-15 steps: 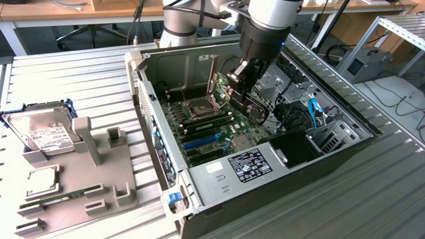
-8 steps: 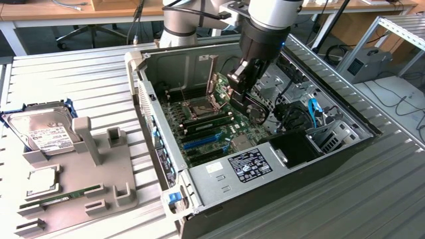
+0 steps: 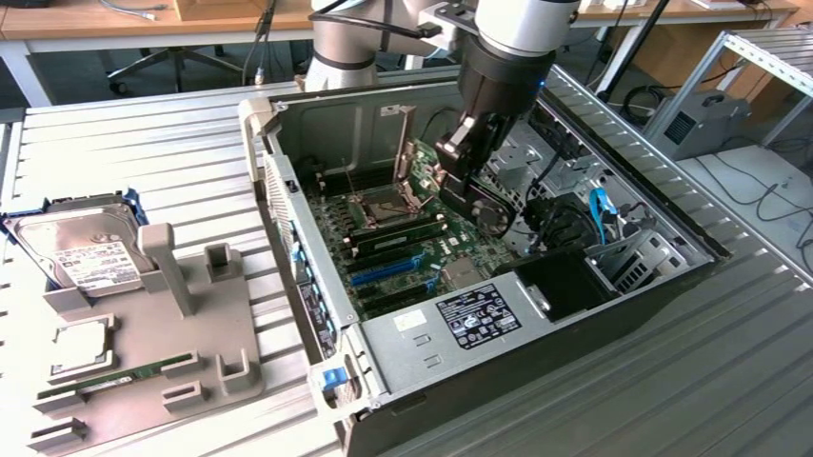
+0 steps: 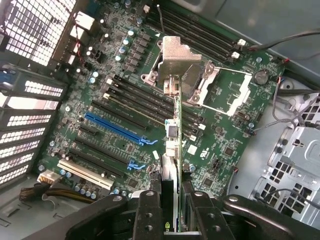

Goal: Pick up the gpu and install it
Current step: 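Insert the gpu into the slot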

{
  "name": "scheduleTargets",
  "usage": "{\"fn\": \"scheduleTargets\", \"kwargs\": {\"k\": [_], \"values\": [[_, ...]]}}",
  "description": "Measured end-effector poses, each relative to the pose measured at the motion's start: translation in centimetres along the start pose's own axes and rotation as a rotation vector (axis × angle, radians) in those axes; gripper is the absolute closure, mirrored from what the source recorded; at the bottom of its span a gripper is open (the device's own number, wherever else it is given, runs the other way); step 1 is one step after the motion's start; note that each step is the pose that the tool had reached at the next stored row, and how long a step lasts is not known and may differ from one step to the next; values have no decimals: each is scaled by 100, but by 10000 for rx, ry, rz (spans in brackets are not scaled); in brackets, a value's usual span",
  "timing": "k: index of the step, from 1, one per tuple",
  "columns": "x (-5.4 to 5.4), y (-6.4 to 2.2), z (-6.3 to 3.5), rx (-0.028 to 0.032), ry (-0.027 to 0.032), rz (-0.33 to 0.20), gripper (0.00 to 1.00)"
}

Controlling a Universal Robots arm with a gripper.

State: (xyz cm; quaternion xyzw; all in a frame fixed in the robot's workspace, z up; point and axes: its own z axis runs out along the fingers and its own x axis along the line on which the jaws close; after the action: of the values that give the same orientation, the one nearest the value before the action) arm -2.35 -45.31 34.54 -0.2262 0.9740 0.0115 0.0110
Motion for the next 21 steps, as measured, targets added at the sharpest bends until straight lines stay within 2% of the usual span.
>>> {"fn": "scheduleTargets", "kwargs": {"k": [21], "values": [[0, 0, 0, -20, 13, -741, 74]]}}
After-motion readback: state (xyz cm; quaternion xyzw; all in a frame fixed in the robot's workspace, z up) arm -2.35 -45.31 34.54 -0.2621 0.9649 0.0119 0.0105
